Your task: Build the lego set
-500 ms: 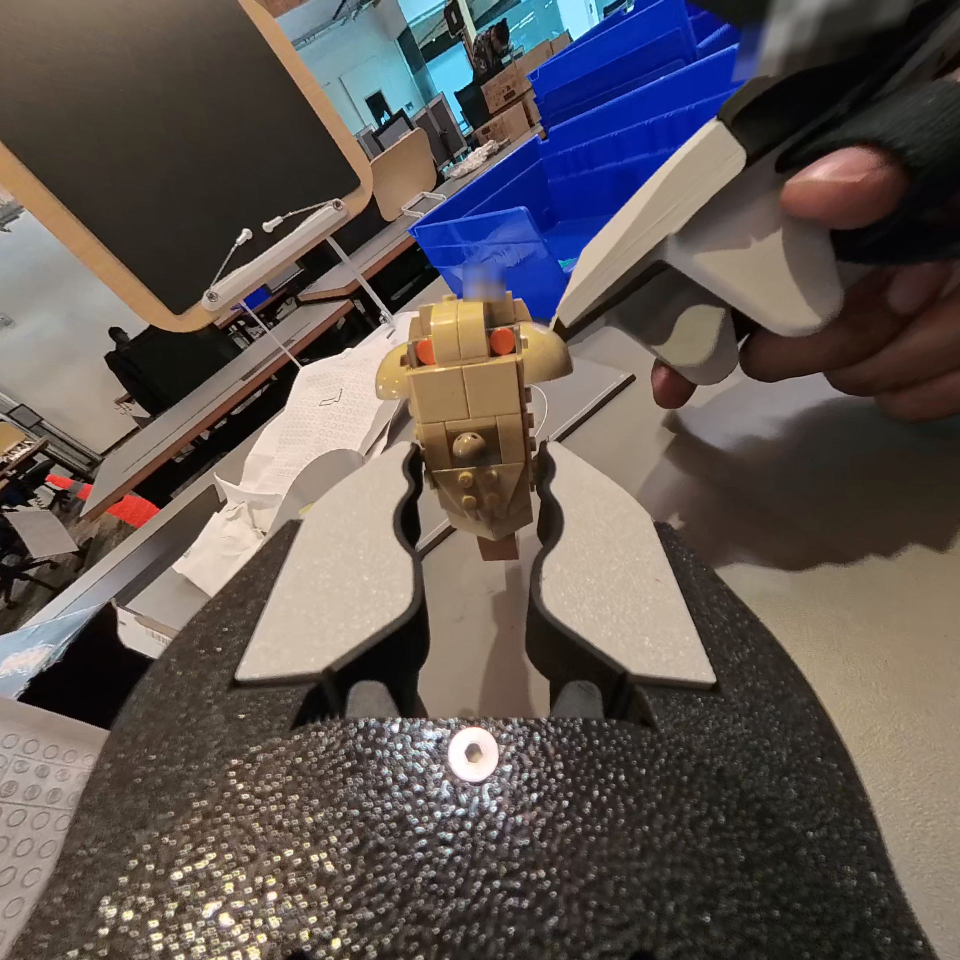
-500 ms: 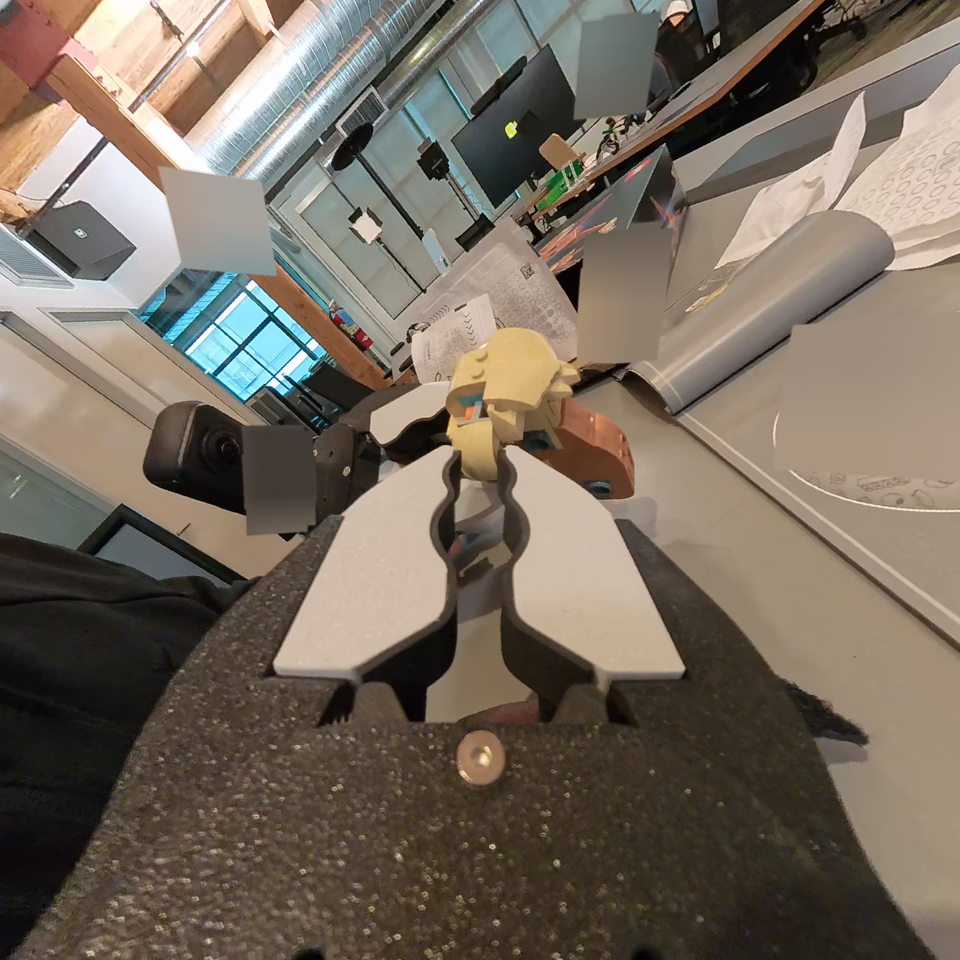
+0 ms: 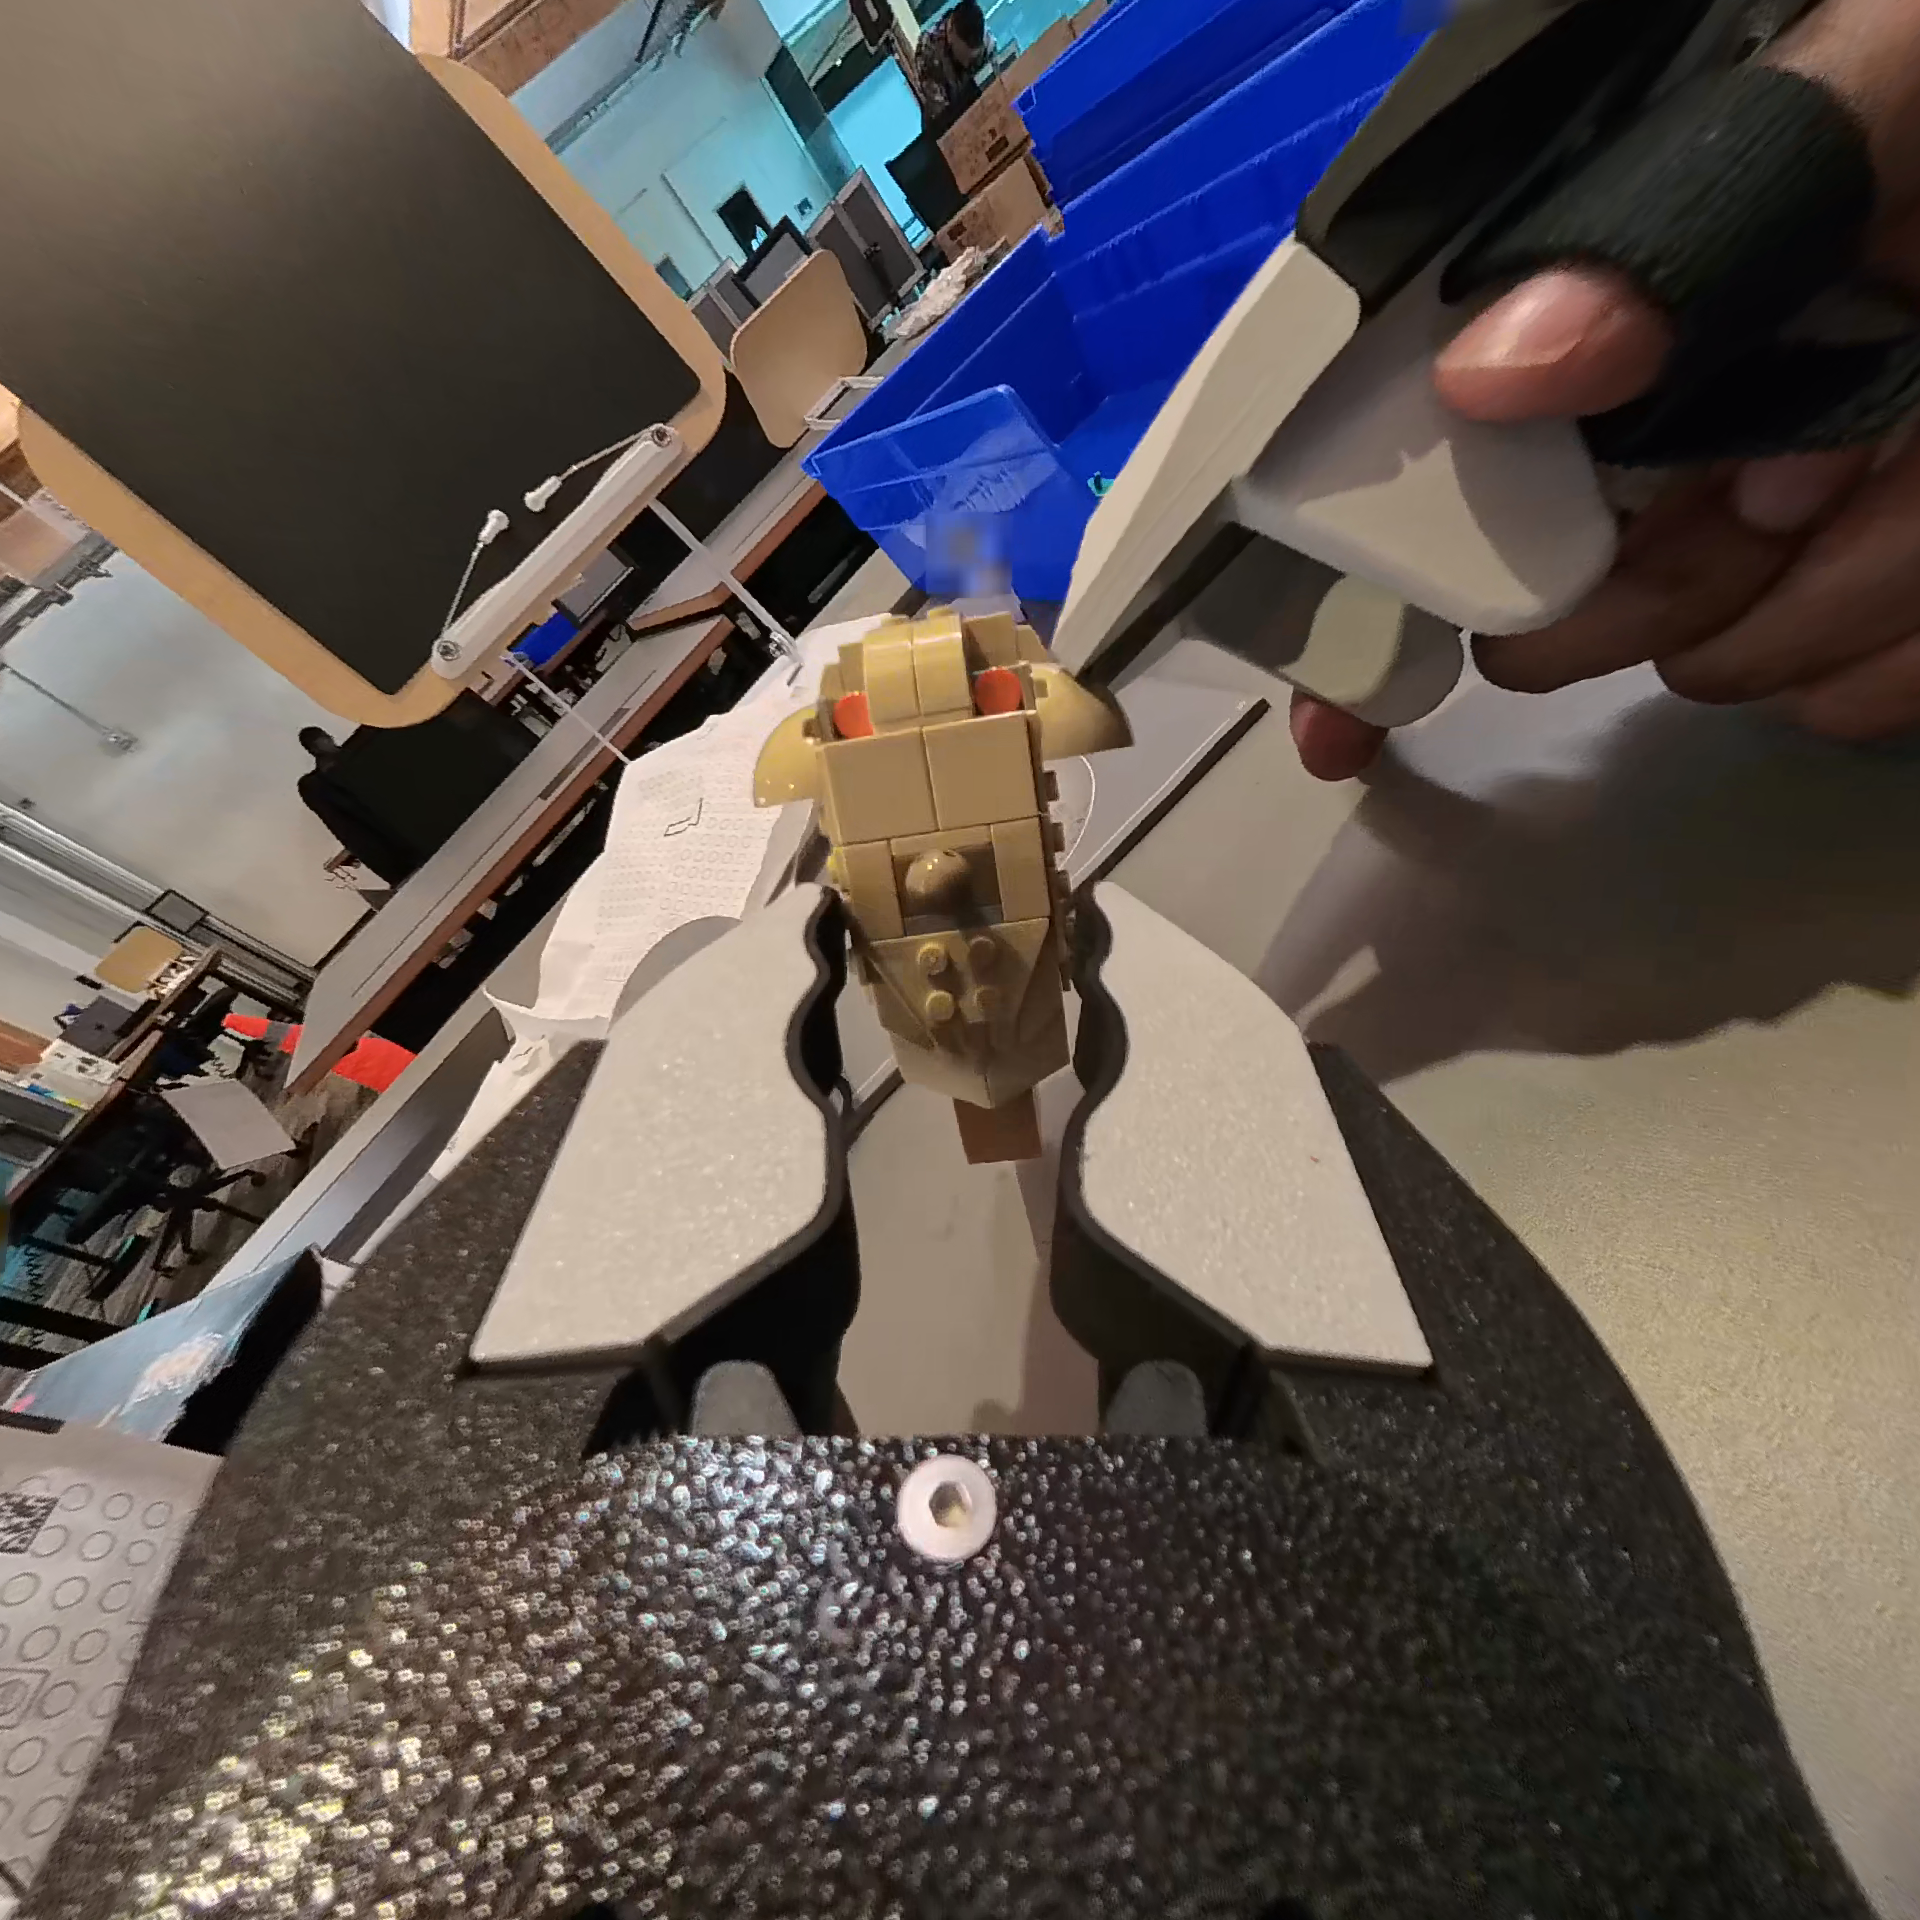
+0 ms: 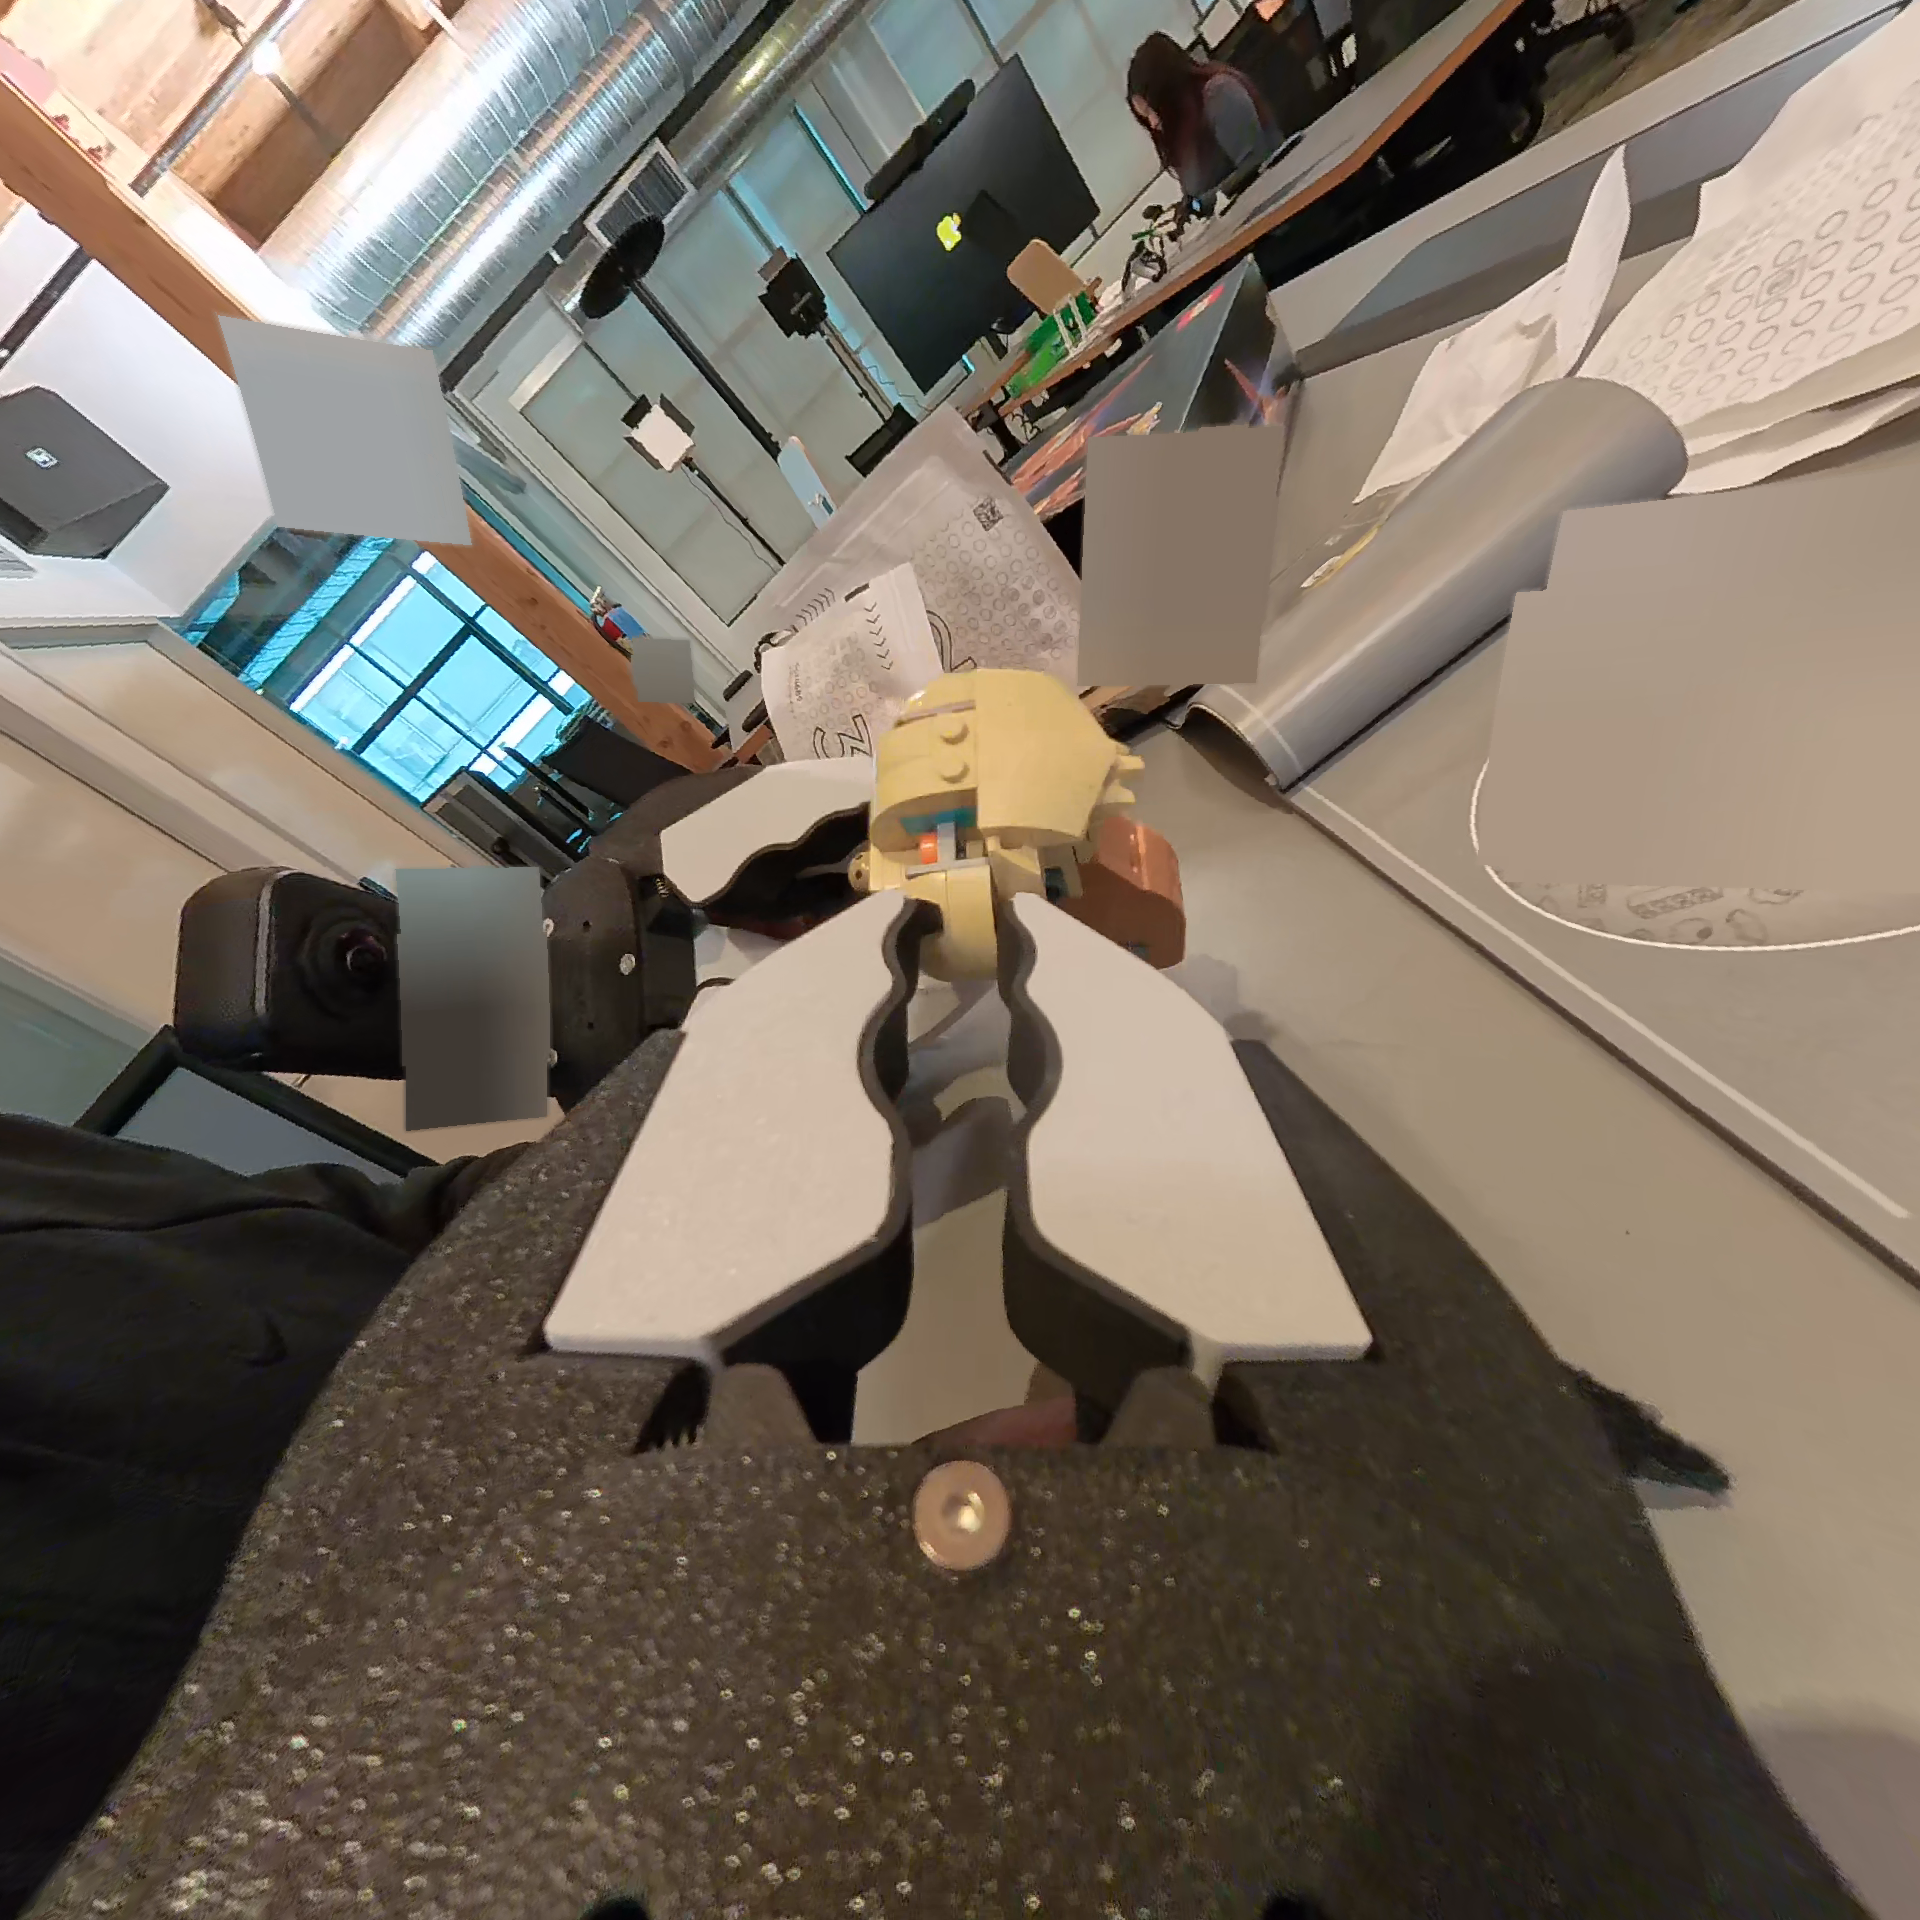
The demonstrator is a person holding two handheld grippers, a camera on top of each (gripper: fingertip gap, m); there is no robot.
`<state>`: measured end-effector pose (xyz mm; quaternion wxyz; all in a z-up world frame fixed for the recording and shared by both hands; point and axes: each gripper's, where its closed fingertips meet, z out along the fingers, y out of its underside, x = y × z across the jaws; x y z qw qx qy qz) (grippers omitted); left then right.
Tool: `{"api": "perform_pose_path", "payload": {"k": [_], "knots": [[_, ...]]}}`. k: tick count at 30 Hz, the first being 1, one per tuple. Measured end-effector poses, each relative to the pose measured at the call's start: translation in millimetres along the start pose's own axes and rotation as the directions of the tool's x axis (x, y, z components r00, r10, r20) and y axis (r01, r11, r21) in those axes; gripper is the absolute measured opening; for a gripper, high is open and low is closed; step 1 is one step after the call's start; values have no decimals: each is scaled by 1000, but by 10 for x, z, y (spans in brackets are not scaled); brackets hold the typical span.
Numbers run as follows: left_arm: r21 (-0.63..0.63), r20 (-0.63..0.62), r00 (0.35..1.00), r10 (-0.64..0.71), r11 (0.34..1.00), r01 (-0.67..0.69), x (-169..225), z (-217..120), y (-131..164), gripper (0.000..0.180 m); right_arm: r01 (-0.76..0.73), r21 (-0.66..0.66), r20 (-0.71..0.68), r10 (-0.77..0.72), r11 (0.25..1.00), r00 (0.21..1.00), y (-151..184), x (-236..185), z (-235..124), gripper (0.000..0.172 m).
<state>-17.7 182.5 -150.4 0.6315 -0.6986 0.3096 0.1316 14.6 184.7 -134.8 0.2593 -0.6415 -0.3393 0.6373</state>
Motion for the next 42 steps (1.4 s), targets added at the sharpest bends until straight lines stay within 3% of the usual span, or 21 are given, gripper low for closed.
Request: {"api": "perform_pose_path", "payload": {"k": [20, 27, 42], "knots": [[-128, -75, 990, -118, 986, 107, 78, 83, 220, 42, 16, -59, -8, -16, 998, 1000, 116, -7, 43, 6], [-130, -79, 990, -117, 986, 106, 88, 80, 223, 41, 43, -81, -6, -44, 996, 999, 140, -14, 51, 21], [-146, -92, 991, -102, 985, 88, 150, 81, 222, 41, 107, -118, -30, -112, 987, 993, 209, -34, 76, 19]]}}
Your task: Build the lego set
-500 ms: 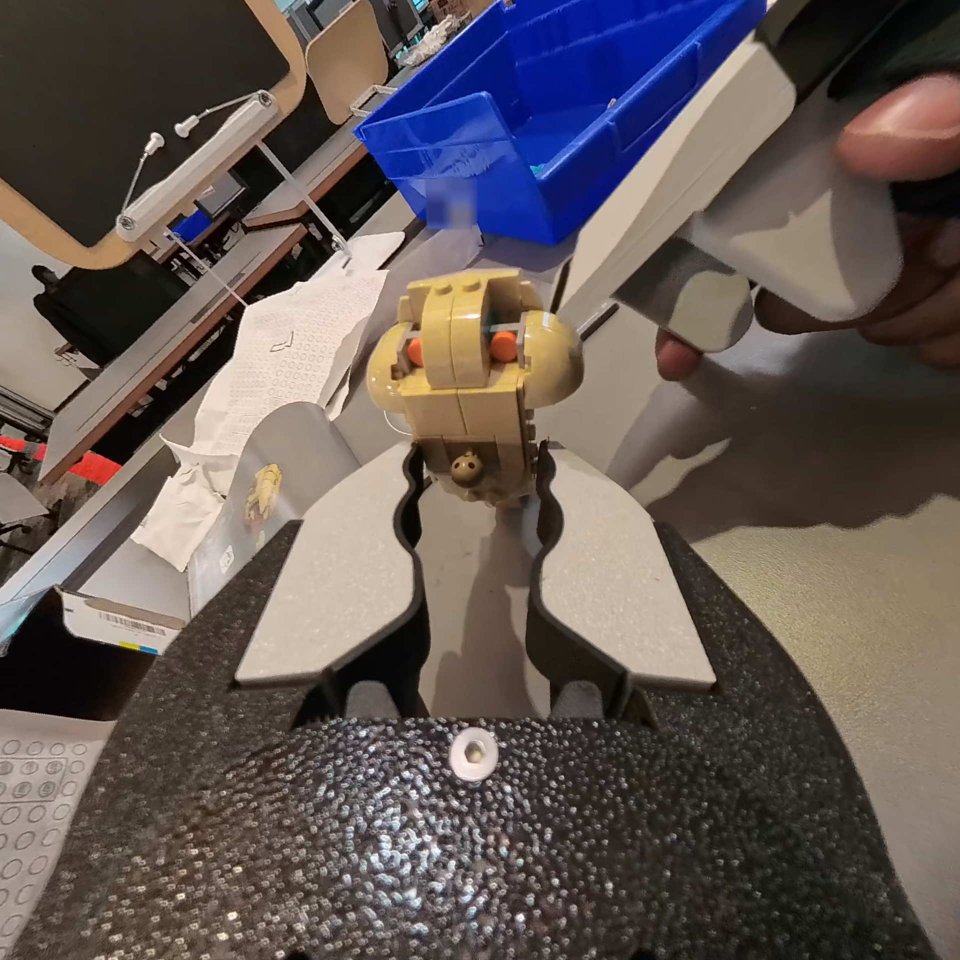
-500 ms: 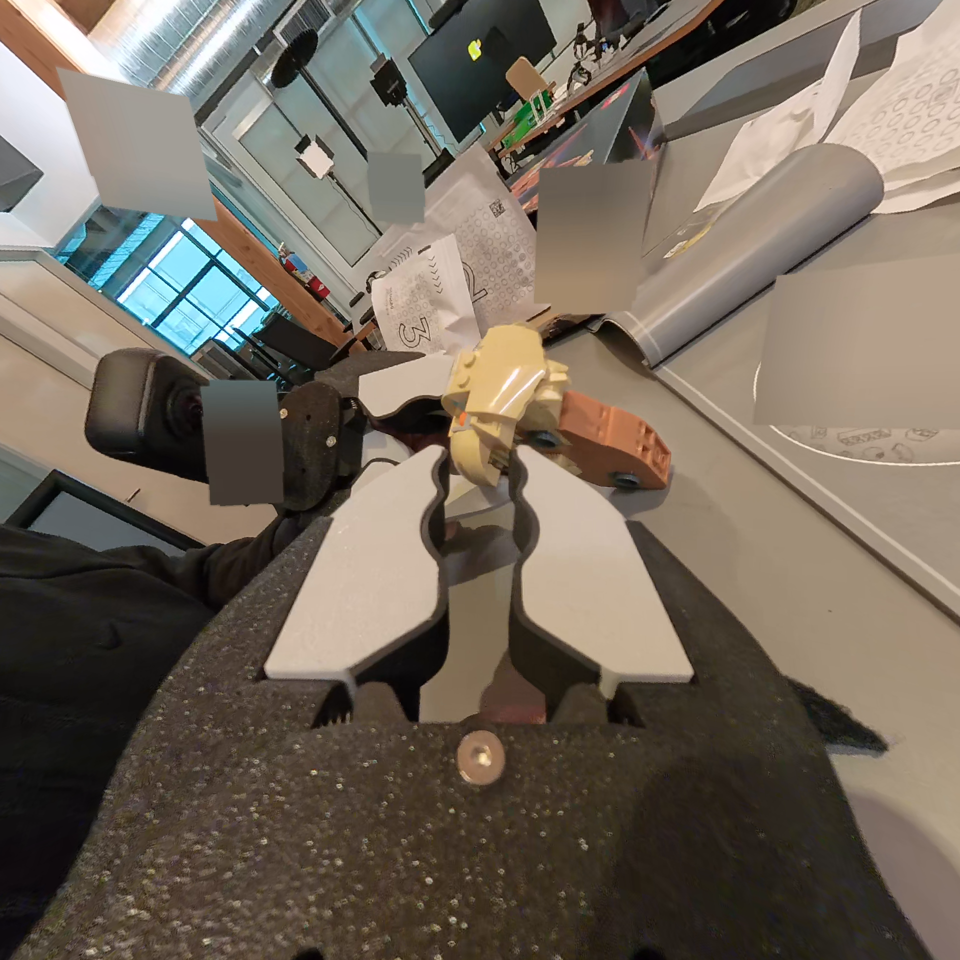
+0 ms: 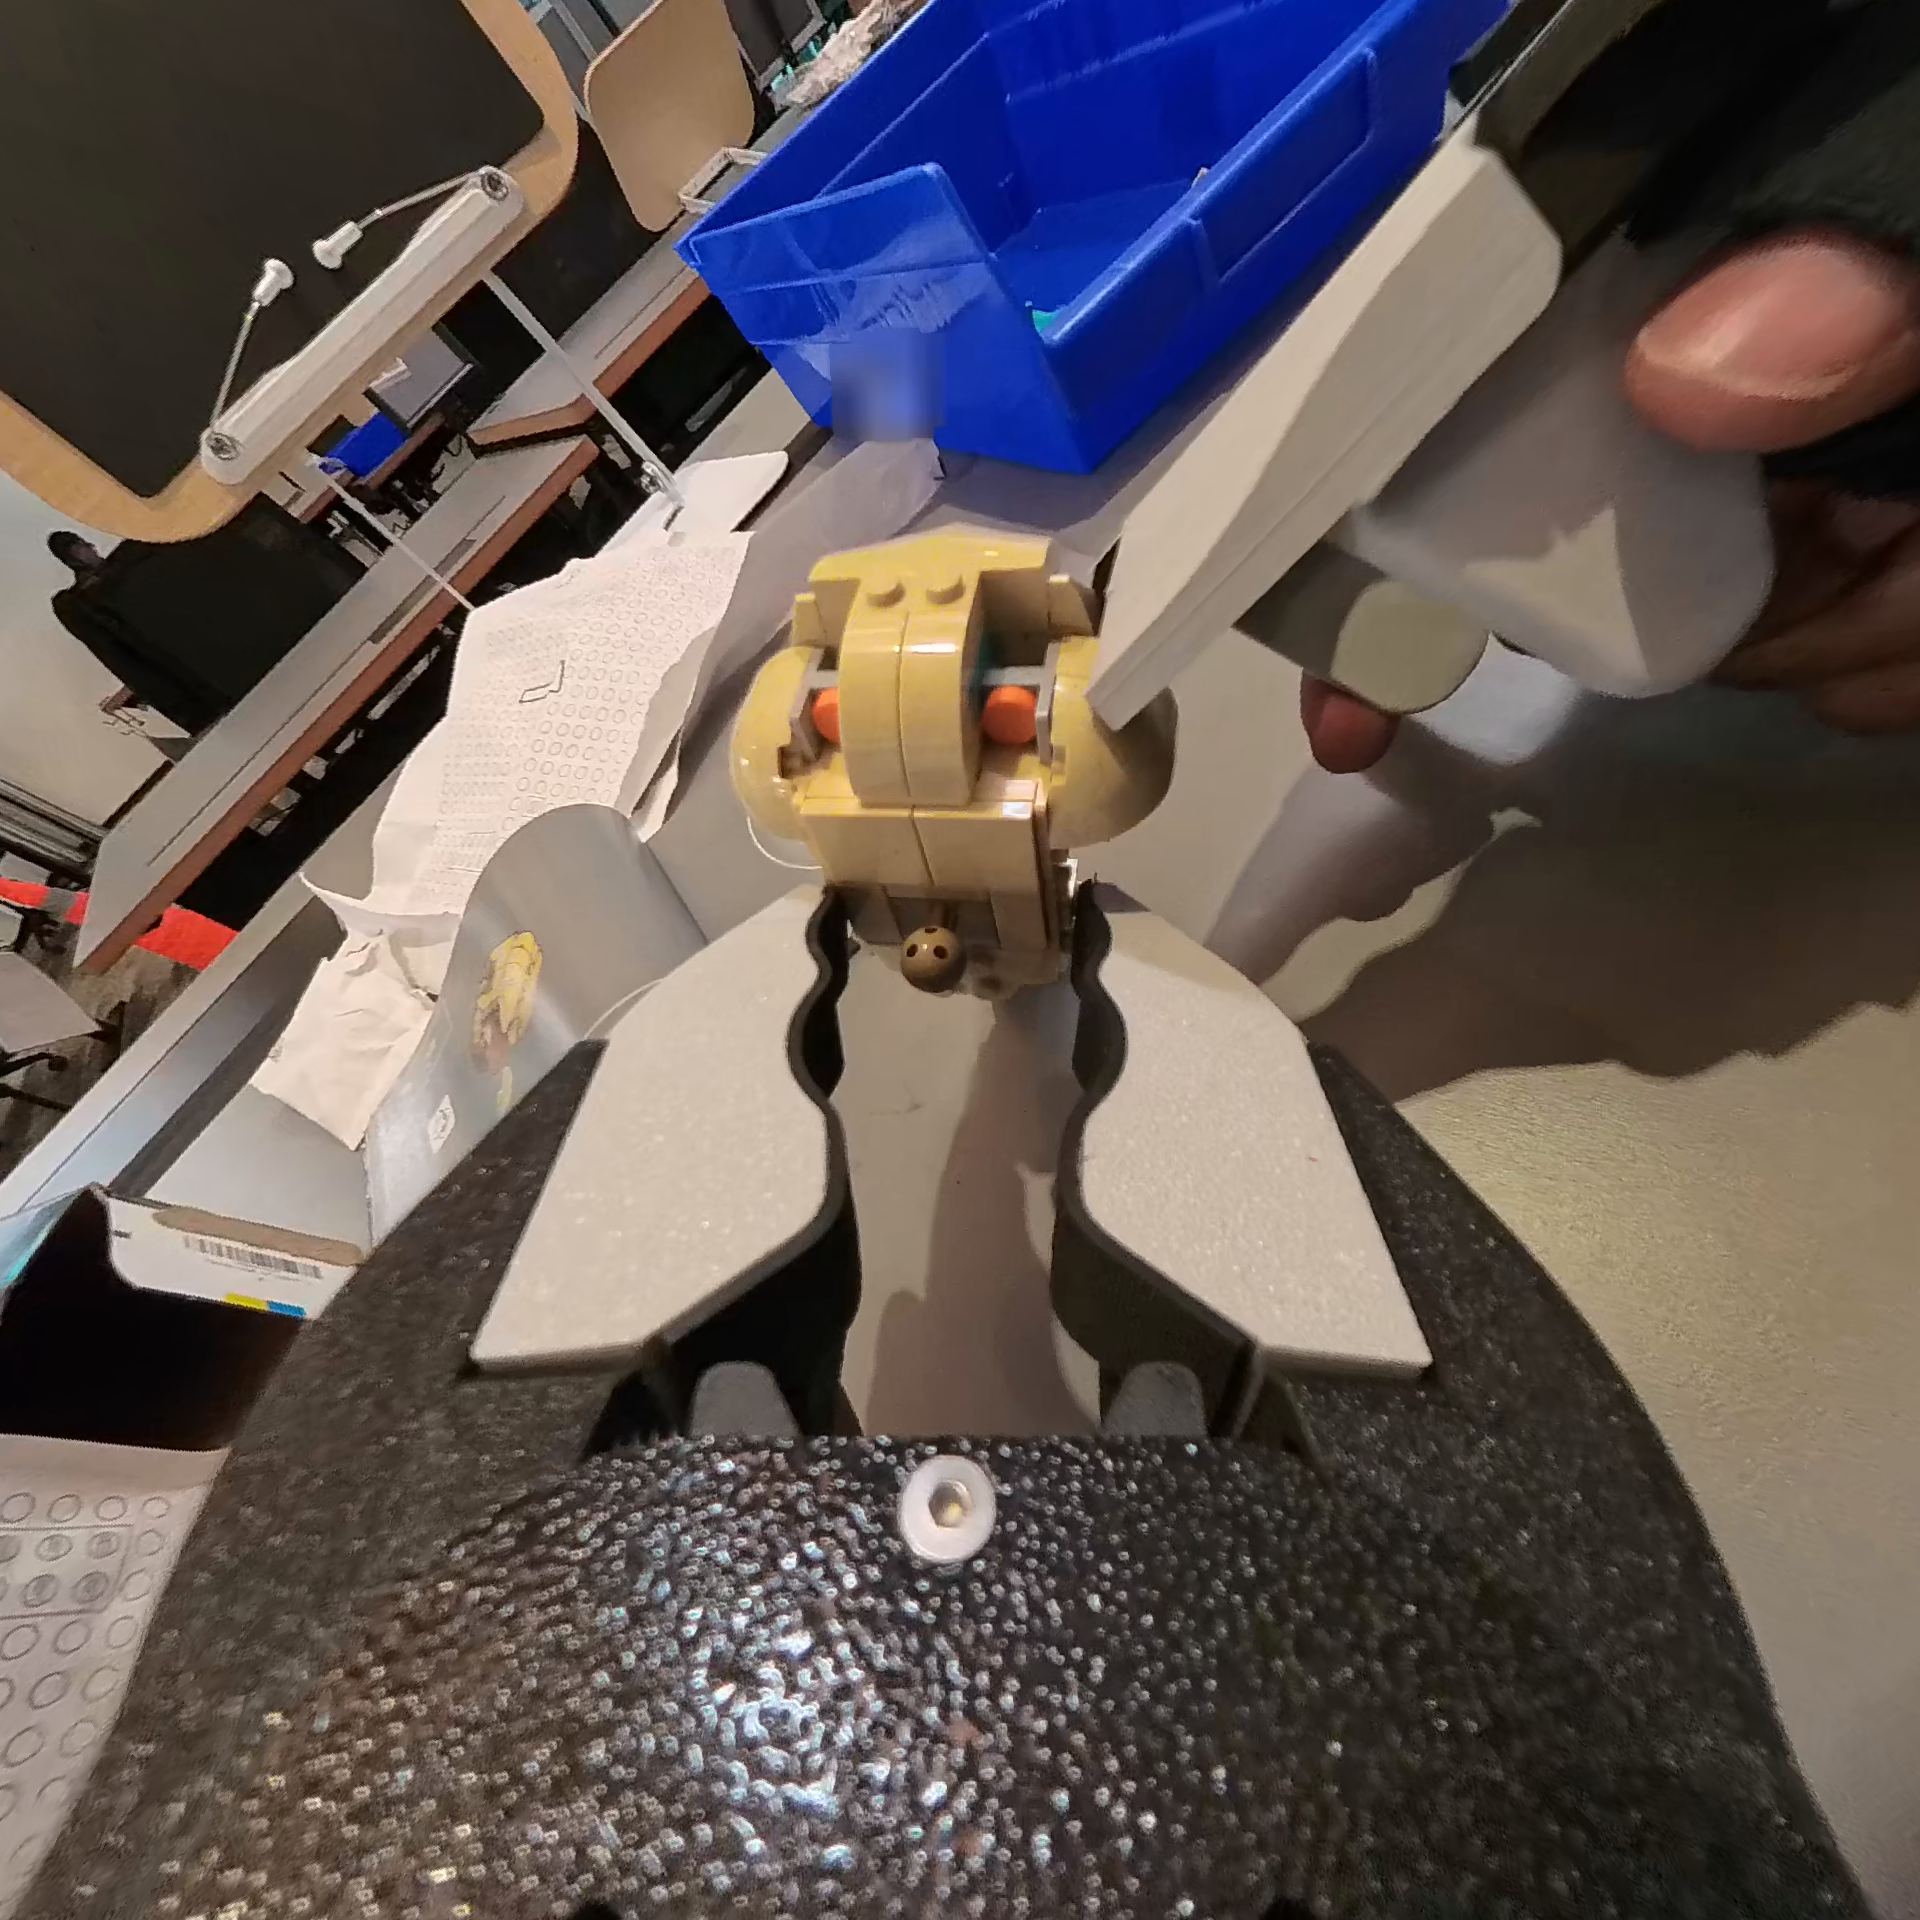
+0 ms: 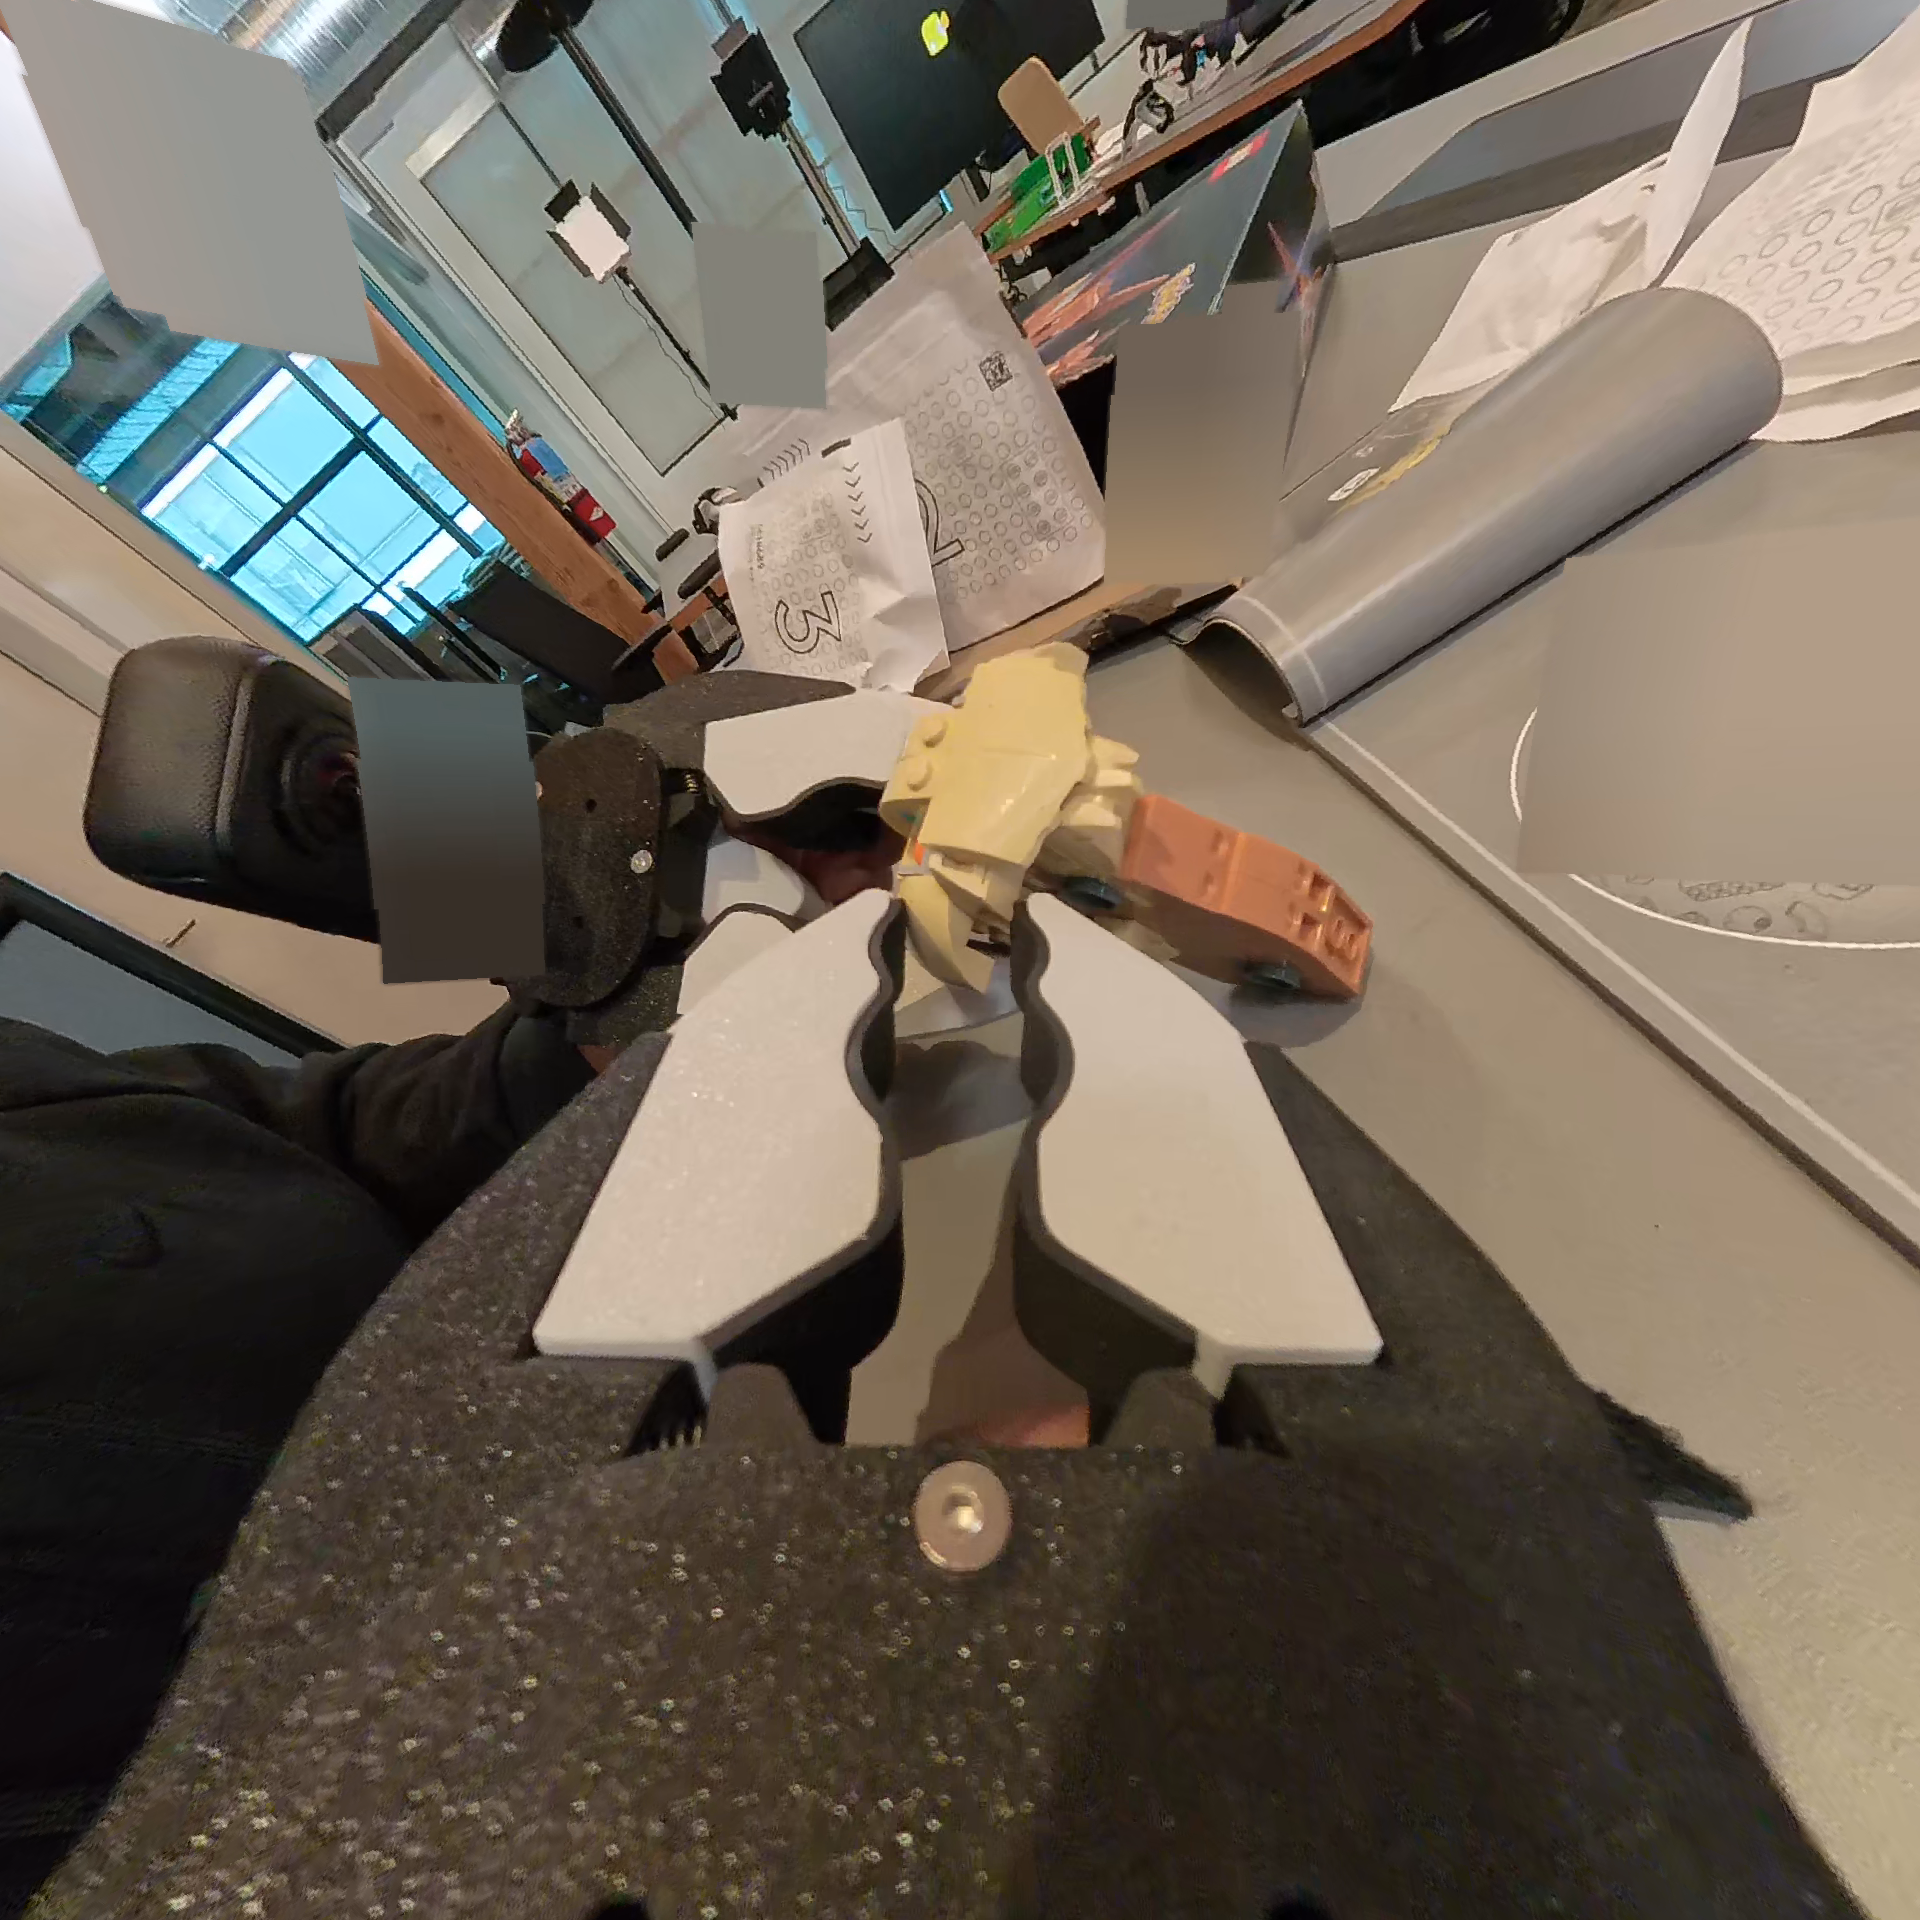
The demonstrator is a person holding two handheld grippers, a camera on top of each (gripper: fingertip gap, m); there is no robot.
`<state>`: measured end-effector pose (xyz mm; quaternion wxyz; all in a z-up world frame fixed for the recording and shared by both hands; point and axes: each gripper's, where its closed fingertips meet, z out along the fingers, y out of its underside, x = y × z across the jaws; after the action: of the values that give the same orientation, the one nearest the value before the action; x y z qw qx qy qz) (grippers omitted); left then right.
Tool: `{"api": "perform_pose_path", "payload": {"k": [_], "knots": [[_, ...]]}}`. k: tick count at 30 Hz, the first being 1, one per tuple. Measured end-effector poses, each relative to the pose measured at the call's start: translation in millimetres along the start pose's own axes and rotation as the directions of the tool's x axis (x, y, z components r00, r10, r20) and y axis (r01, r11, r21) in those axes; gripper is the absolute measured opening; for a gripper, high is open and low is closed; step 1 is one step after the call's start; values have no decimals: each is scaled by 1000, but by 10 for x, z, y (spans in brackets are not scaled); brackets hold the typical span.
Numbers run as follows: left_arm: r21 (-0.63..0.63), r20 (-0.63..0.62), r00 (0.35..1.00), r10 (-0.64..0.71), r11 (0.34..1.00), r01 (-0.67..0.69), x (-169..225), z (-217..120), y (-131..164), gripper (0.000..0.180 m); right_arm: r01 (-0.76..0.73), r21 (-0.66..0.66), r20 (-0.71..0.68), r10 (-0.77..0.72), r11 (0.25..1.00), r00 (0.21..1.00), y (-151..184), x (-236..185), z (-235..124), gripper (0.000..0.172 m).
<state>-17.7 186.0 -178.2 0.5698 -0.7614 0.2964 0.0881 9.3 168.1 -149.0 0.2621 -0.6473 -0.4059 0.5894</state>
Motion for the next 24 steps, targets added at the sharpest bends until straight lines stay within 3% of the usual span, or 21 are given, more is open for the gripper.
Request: {"api": "perform_pose_path", "payload": {"k": [24], "knots": [[5, -22, 1000, 4, 1000, -4, 29, -34, -19, 41, 4, 7, 27, -4, 1000, 1000, -7, -27, -13, 18]]}}
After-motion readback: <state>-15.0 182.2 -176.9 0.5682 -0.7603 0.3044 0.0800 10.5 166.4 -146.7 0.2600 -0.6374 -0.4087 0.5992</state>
